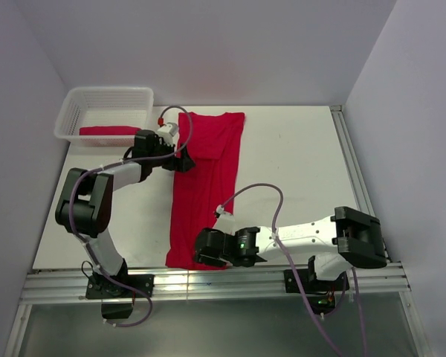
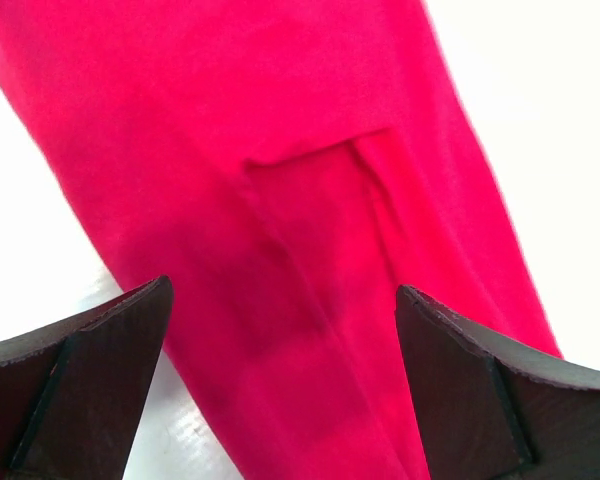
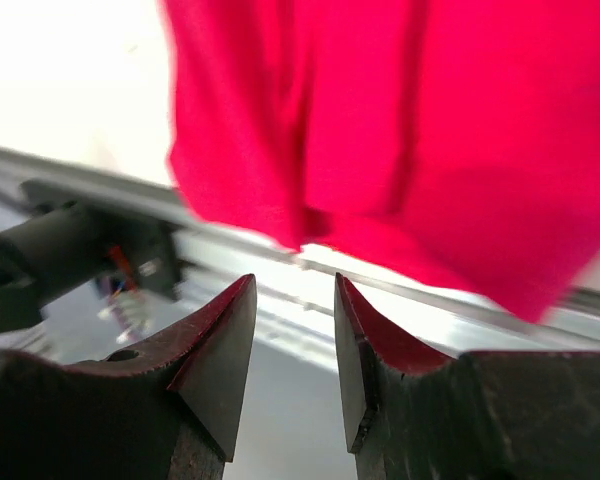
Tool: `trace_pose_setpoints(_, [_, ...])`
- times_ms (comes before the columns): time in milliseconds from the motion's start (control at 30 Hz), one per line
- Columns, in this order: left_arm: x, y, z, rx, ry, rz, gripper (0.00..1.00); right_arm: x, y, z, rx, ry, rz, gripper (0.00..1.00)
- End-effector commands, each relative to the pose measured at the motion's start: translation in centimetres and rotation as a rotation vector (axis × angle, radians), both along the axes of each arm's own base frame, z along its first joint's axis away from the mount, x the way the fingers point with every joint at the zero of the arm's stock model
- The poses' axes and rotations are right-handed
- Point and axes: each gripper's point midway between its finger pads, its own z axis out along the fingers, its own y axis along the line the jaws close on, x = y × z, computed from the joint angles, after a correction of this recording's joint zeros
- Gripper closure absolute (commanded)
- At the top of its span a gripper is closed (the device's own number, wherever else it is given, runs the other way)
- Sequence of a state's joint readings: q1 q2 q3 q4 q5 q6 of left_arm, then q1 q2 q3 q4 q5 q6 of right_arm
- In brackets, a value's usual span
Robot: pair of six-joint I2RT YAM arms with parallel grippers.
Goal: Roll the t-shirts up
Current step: Fold the tshirt
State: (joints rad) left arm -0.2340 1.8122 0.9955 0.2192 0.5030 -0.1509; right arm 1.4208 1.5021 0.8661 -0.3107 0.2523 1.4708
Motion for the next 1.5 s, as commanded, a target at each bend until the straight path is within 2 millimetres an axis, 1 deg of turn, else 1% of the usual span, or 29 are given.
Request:
trace_pose_setpoints(0, [-0.3,-1.0,4.6,-0.030,-0.140,-0.069,0.00,1.5,-2.8,0.6,-0.107,-0.082,-0.054,0.56])
trace_pose_setpoints(100, [-1.6,-2.0,5.3,-0.047,-0.136,-0.131,0.01,1.6,-5.5,-0.3,-0.205,-0.084,-0.077,0.56])
trace_pose_setpoints(167, [-2.3,-3.0,5.4,-0.055,-0.134,-0.173,0.00,1.6,-6.4,-0.7,-0.232,-0.082,-0.090,0.57])
trace_pose_setpoints(267, [-2.9,-4.5,4.9,-0.044,-0.119,-0.211,0.00,1.6,-7.8,-1.1,-0.311,-0.107,-0.094,0.58])
trace_pose_setpoints(300, [-2.9,-4.9,4.3,-0.047,-0.098,-0.211,0.00,1.8,-7.4,-0.4,-0.314,-0.124,-0.091,0.58])
trace_pose_setpoints(333, [-3.1,-5.1,3.7,-0.046,-0.067,-0.215,0.00,1.8,-8.1,-0.6,-0.373,-0.149,-0.078,0.58])
trace_pose_setpoints(367, [-2.7,-5.4,3.9,-0.053,-0.063,-0.219,0.00,2.0,-8.2,-0.4,-0.403,-0.177,-0.059,0.58])
trace_pose_setpoints(400, [-2.5,-5.4,2.7,-0.050,-0.019,-0.201,0.00,2.2,-7.4,0.6,-0.405,-0.202,-0.044,0.58])
trace_pose_setpoints(467, [-2.0,-5.2,2.1,-0.041,0.007,-0.178,0.01,2.3,-8.2,0.6,-0.512,-0.271,0.014,0.57])
trace_pose_setpoints(500, [-1.9,-5.2,1.6,-0.048,0.027,-0.170,0.00,2.5,-7.8,1.2,-0.526,-0.295,0.032,0.57])
trace_pose_setpoints(533, [-1.8,-5.0,1.3,-0.047,0.035,-0.157,0.01,2.5,-8.3,1.1,-0.575,-0.318,0.056,0.57])
trace_pose_setpoints(600, [-1.9,-4.9,0.8,-0.046,0.052,-0.147,0.00,2.5,-8.1,1.4,-0.609,-0.386,0.130,0.56])
trace_pose_setpoints(667, [-1.8,-5.0,0.8,-0.052,0.054,-0.143,0.00,2.2,-7.4,1.6,-0.601,-0.440,0.198,0.54])
trace_pose_setpoints(833, [-1.3,-4.7,0.6,-0.064,0.067,-0.122,0.00,2.0,-8.2,1.1,-0.638,-0.523,0.245,0.50])
trace_pose_setpoints(900, [-0.8,-4.5,0.9,-0.080,0.074,-0.116,0.00,1.8,-8.6,0.7,-0.654,-0.563,0.276,0.49])
trace_pose_setpoints(933, [-0.2,-4.5,1.4,-0.082,0.072,-0.109,0.00,1.7,-7.9,0.7,-0.636,-0.585,0.302,0.48])
trace_pose_setpoints(967, [0.1,-4.5,1.5,-0.082,0.076,-0.105,0.00,1.6,-8.0,0.5,-0.638,-0.598,0.312,0.48])
trace_pose_setpoints(1033, [0.9,-4.5,1.1,-0.075,0.100,-0.088,0.01,1.1,-7.2,0.6,-0.617,-0.636,0.338,0.48])
trace_pose_setpoints(1067, [1.7,-4.7,2.0,-0.077,0.094,-0.086,0.01,1.0,-7.0,0.6,-0.618,-0.648,0.355,0.48])
trace_pose_setpoints(1100, [2.2,-4.6,1.7,-0.072,0.104,-0.075,0.01,0.8,-6.8,0.6,-0.617,-0.660,0.372,0.48])
trace_pose_setpoints(1133, [3.0,-4.7,2.4,-0.072,0.085,-0.064,0.01,0.6,-6.5,0.6,-0.620,-0.685,0.394,0.48])
trace_pose_setpoints(1200, [3.7,-4.8,2.0,-0.067,0.100,-0.048,0.00,0.3,-6.2,0.5,-0.625,-0.699,0.420,0.48])
trace_pose_setpoints(1233, [4.6,-5.1,3.0,-0.076,0.082,-0.047,0.00,0.2,-6.3,0.2,-0.645,-0.707,0.434,0.48])
trace_pose_setpoints(1267, [4.9,-5.2,3.1,-0.081,0.087,-0.045,0.01,0.2,-6.1,0.1,-0.650,-0.710,0.448,0.48])
trace_pose_setpoints(1300, [5.2,-5.5,2.7,-0.095,0.108,-0.042,0.01,0.1,-5.9,-0.2,-0.657,-0.711,0.460,0.48])
trace_pose_setpoints(1333, [5.9,-5.7,3.2,-0.104,0.096,-0.038,0.00,0.0,-5.7,-0.4,-0.660,-0.714,0.473,0.48])
trace_pose_setpoints(1367, [6.2,-5.8,3.2,-0.110,0.101,-0.033,0.01,-0.3,-5.5,-0.6,-0.657,-0.711,0.491,0.48])
trace_pose_setpoints(1400, [6.0,-5.8,2.0,-0.110,0.152,-0.015,0.01,-0.4,-5.5,-0.9,-0.665,-0.712,0.501,0.48])
trace_pose_setpoints(1467, [6.7,-6.2,2.3,-0.131,0.156,-0.024,0.01,-0.5,-5.5,-1.3,-0.673,-0.708,0.509,0.48])
